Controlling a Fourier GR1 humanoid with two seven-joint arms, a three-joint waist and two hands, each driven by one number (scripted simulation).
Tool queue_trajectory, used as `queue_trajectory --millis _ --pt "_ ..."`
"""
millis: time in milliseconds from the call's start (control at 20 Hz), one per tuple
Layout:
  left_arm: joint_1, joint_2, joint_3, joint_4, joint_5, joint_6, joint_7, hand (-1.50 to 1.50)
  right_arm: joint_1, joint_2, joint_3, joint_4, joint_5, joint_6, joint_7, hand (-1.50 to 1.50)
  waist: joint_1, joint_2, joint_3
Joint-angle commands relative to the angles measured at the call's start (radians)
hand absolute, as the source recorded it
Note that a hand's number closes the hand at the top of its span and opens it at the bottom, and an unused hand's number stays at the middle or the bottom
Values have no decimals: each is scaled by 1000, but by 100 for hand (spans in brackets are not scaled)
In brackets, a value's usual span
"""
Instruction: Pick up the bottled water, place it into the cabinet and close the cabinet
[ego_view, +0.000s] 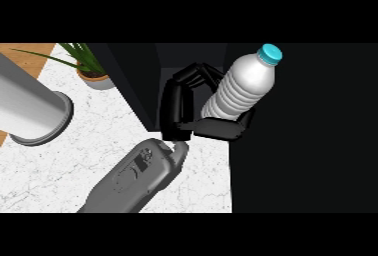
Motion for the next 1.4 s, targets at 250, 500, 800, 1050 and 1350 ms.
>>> queue_trajectory --millis 250,500,800,1050,1350 --pt "-87 -4 26 199 9 8 -35 150 22 -4 -77 -68 -144 41 18 -150 -2 -1 1" --pt "-163 -4 85 380 17 -44 -98 150 -36 5 -28 -80 -129 4 95 -150 2 5 0" --pt "-151 -4 159 523 115 -109 -202 150 -5 -24 -85 -76 -195 41 102 -150 -13 8 0" --pt "-260 -4 193 607 154 -95 -236 150 -4 -40 -109 -98 -245 45 116 -150 -18 8 0" --pt "-339 0 199 835 83 -121 -309 150 -49 -30 -60 -77 -187 38 123 -150 -19 13 0"
